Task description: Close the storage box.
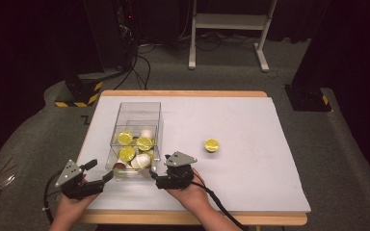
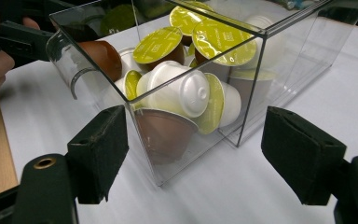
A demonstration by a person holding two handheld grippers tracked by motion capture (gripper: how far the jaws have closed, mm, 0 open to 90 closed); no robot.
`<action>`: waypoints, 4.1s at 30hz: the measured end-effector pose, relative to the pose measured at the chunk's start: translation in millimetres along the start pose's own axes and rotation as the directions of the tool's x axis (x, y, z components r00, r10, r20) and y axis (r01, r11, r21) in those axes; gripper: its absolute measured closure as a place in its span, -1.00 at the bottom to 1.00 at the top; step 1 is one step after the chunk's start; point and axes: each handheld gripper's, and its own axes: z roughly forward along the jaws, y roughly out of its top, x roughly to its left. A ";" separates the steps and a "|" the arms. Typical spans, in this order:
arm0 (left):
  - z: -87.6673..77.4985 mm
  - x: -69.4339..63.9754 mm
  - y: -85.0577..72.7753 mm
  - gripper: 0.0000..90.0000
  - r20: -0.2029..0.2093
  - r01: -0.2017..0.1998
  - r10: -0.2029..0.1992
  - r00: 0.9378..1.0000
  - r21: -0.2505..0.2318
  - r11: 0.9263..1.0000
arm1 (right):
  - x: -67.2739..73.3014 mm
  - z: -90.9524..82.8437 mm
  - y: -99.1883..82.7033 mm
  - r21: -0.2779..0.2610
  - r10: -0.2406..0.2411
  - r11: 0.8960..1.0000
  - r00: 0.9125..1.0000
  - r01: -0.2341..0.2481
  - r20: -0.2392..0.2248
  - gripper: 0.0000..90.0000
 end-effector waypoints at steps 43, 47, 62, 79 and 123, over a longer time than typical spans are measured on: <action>15.4 11.4 4.7 -0.56 -0.024 0.041 -0.041 0.999 0.016 0.999 | -7.4 9.4 7.7 -0.011 0.033 0.999 0.997 -0.033 0.068 -0.47; 20.9 15.7 6.4 -0.60 -0.015 0.041 -0.040 0.999 0.028 0.999 | -11.9 9.4 7.9 -0.016 0.054 0.998 0.996 -0.053 0.069 -0.45; 45.0 23.6 15.3 -0.50 -0.038 0.090 -0.089 0.995 0.016 0.996 | -26.3 25.2 15.3 -0.025 0.071 0.997 0.988 -0.068 0.135 -0.43; 62.7 30.1 19.5 -0.14 0.065 0.102 -0.101 0.993 -0.001 0.995 | -33.6 41.9 20.1 -0.022 0.058 0.998 0.994 -0.056 0.089 0.01; 73.7 20.4 43.3 -0.03 -0.008 0.088 -0.089 0.996 -0.096 0.992 | -39.1 60.8 35.2 -0.019 0.024 1.000 0.990 -0.021 0.139 -0.04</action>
